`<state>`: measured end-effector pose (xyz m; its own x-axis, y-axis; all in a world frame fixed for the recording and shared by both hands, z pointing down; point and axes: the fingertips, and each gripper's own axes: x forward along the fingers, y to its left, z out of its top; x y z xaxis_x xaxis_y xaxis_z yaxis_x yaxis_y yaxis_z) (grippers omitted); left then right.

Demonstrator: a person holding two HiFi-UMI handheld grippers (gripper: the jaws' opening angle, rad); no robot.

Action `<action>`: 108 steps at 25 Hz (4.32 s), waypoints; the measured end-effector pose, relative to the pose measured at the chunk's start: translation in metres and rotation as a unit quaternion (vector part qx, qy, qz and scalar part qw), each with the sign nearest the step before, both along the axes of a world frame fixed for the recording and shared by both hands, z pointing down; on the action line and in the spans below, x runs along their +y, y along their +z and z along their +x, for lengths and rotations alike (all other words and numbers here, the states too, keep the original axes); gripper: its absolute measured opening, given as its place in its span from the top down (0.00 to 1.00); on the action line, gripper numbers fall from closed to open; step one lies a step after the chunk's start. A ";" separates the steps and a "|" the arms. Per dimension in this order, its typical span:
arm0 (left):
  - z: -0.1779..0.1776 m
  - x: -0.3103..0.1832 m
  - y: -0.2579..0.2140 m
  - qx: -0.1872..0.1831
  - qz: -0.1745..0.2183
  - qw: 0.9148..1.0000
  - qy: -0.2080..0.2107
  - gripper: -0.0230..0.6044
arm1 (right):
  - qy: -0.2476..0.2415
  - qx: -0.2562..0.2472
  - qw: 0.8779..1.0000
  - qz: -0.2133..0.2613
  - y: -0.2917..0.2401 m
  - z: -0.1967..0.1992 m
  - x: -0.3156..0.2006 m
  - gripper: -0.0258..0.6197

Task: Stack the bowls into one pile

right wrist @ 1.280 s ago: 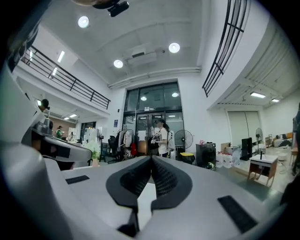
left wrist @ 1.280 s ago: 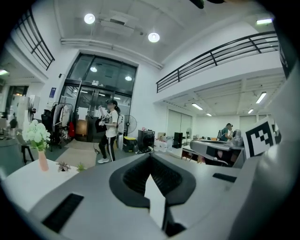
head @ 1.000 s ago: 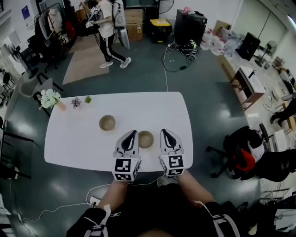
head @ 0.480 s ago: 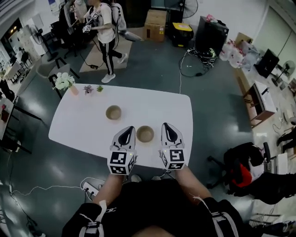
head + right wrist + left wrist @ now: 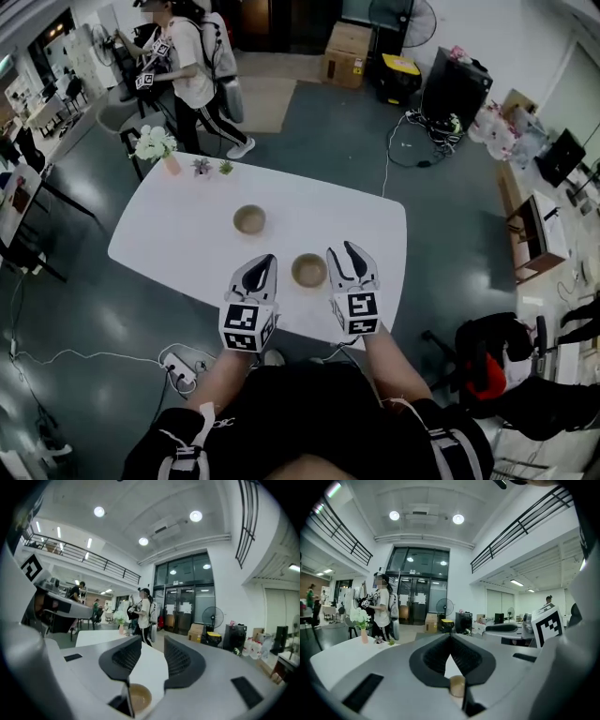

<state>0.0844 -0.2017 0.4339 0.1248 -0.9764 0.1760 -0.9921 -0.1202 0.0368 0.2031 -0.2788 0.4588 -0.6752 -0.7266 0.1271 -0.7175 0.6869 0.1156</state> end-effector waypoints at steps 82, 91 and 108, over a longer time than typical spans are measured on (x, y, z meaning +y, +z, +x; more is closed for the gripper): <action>-0.245 0.104 0.075 0.033 -0.074 0.957 -0.278 0.94 | -0.253 0.428 0.861 0.108 0.199 -0.325 -0.061 0.90; -0.279 0.113 0.084 0.033 -0.090 0.949 -0.301 0.94 | -0.263 0.449 0.850 0.079 0.236 -0.361 -0.075 0.89; -0.230 0.115 0.062 0.027 -0.062 0.961 -0.268 0.94 | -0.185 0.122 0.970 -0.104 0.129 -0.292 -0.049 0.91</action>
<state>-0.1453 -0.0871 0.4964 -0.3773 -0.8752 0.3027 -0.9069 0.4154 0.0708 -0.0888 -0.3276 0.5874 -0.8161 -0.3829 0.4328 -0.3872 0.9183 0.0822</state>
